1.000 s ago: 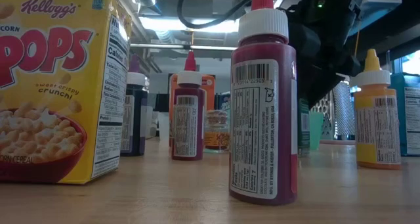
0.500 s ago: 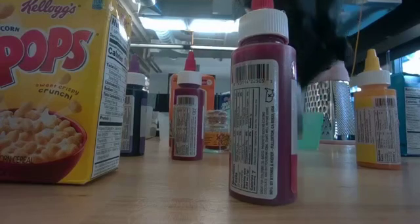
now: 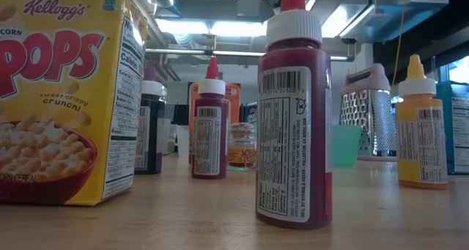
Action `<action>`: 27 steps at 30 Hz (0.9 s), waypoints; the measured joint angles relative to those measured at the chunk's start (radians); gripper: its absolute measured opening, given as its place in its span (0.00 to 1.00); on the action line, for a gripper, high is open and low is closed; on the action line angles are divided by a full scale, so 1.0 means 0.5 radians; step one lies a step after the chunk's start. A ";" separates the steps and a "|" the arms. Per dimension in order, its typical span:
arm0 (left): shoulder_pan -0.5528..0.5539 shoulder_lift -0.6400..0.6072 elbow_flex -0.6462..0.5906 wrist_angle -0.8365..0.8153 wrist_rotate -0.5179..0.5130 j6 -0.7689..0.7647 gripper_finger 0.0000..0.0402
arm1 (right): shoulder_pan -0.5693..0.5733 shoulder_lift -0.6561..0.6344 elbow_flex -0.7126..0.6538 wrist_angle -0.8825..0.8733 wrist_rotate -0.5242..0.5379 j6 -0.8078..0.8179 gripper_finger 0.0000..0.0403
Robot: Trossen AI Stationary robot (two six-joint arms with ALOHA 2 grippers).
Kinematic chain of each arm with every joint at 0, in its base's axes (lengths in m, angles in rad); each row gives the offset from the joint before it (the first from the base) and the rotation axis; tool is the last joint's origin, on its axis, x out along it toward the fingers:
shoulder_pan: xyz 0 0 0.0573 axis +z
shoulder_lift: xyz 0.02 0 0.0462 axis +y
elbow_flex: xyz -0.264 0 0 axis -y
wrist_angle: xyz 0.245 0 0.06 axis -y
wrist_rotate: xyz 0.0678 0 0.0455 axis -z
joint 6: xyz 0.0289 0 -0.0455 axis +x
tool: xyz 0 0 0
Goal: Pick & Place Kitchen Items
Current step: Put the green spice bottle into the gray bin
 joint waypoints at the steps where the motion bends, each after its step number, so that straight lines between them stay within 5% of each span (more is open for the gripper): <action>1: 0.014 0.000 0.000 0.022 -0.018 0.139 0.61 | 0.000 0.000 0.077 0.006 -0.030 -0.035 0.51; 8: 0.089 0.000 0.000 0.417 -0.080 1.280 0.61 | -0.022 -0.003 0.422 0.175 -0.114 -0.183 0.51; 12: 0.132 0.000 0.000 0.607 0.020 1.679 0.61 | -0.034 -0.002 0.437 0.372 -0.331 -0.257 0.51; 18: 0.300 0.013 0.000 0.788 0.449 2.037 0.60 | -0.031 0.062 0.440 0.600 -0.751 -0.238 0.51; 27: 0.538 0.148 -0.001 0.985 1.047 2.256 0.55 | -0.033 0.177 0.440 0.727 -1.053 -0.191 0.51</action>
